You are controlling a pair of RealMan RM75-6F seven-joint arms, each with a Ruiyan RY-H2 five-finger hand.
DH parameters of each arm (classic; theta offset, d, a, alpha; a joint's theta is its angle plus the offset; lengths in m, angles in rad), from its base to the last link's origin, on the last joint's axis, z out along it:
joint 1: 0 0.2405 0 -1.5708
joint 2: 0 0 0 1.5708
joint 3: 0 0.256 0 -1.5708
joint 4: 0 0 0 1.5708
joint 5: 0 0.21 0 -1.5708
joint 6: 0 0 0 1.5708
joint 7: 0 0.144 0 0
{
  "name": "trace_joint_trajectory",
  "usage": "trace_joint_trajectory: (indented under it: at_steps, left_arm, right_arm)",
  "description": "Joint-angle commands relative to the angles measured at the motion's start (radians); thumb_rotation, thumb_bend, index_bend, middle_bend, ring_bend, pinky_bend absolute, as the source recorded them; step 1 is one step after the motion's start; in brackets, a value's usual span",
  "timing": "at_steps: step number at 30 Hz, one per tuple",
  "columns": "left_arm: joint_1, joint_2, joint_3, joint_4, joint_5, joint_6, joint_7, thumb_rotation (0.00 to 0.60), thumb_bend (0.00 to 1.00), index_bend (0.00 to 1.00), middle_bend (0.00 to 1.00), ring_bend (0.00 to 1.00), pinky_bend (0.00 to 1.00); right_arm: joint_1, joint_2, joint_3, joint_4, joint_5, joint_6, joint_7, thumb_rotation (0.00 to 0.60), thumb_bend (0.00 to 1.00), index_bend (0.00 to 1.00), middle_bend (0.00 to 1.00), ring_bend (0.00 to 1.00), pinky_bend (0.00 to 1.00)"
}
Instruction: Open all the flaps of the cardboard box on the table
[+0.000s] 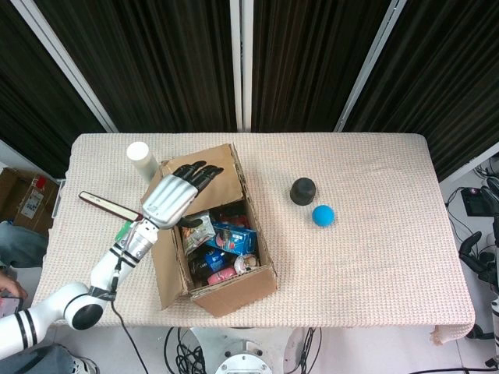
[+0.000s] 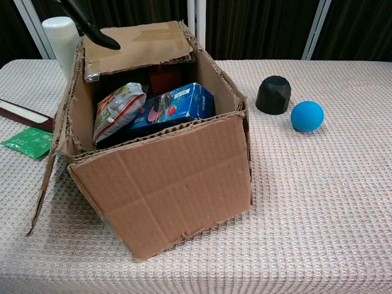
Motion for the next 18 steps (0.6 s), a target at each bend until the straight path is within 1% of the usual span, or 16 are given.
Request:
trace_joint_trajectory:
  at_steps: [1,6,11,18]
  left_arm:
    - [-0.061,-0.069,0.041,0.084,-0.008,0.039,0.026,0.6,0.0,0.06,0.11,0.08,0.2]
    - [-0.116,-0.124,0.088,0.162,-0.048,0.058,0.037,0.6,0.0,0.06,0.1,0.08,0.2]
    - [-0.146,-0.157,0.126,0.207,-0.07,0.087,0.035,0.6,0.0,0.06,0.1,0.08,0.2]
    - [-0.194,-0.231,0.189,0.333,-0.01,0.179,0.108,0.6,0.0,0.06,0.1,0.07,0.2]
  right_arm:
    - [-0.004,0.003,0.001,0.001,0.004,0.004,0.004,0.6,0.78,0.0,0.0,0.0,0.0]
    - [-0.011,0.005,0.003,0.014,0.019,0.003,0.024,0.6,0.78,0.0,0.0,0.0,0.0]
    - [-0.014,0.004,0.005,0.028,0.028,0.002,0.042,0.6,0.78,0.0,0.0,0.0,0.0]
    - [-0.019,0.004,0.008,0.037,0.036,0.004,0.052,0.6,0.78,0.0,0.0,0.0,0.0]
